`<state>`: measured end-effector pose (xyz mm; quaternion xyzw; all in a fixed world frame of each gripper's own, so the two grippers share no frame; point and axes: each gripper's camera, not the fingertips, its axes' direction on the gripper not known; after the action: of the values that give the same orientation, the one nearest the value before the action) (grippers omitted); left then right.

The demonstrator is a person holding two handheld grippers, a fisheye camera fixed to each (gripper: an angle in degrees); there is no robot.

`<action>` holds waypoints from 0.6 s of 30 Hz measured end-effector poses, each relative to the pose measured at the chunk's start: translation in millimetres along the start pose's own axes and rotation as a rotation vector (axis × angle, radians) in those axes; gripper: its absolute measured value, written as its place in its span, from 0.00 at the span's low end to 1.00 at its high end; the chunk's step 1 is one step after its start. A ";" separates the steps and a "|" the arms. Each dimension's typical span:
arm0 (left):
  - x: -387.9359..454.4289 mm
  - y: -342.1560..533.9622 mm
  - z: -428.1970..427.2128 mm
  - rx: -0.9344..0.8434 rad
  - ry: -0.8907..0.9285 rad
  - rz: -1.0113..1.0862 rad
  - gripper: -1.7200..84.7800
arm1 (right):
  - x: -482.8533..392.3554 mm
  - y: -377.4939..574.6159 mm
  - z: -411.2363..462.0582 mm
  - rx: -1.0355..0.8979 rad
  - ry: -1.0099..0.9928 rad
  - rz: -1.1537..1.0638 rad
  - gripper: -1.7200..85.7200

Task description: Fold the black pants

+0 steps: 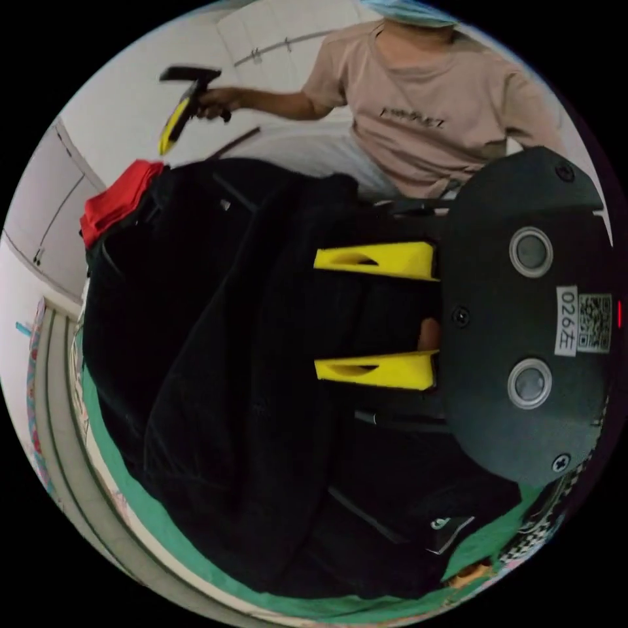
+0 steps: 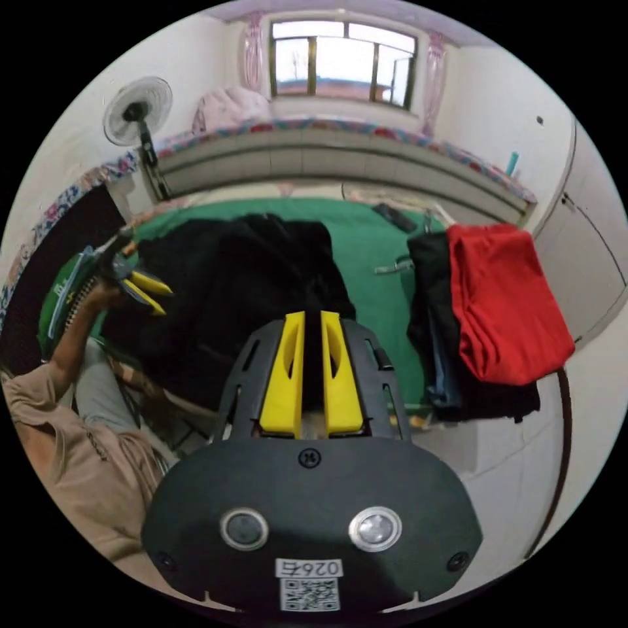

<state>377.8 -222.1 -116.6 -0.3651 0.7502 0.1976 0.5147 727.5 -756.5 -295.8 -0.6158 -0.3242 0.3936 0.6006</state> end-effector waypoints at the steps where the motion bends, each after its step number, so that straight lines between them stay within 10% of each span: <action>1: 3.5 -5.8 3.4 -0.004 -0.103 -0.009 0.14 | -12.9 -8.4 -4.3 0.063 -0.030 -0.028 0.03; 12: -70.9 1.6 -39.7 0.280 0.416 -0.065 0.02 | -154.4 -94.3 64.8 0.065 -0.140 -0.437 0.02; 18: -91.0 12.5 -57.1 0.215 0.310 -0.211 0.27 | -208.8 -162.5 128.9 -0.031 -0.346 -0.523 0.17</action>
<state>351.1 -220.9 -11.8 -0.4107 0.7947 0.0028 0.4470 526.5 -865.1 -110.2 -0.4445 -0.5750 0.3196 0.6079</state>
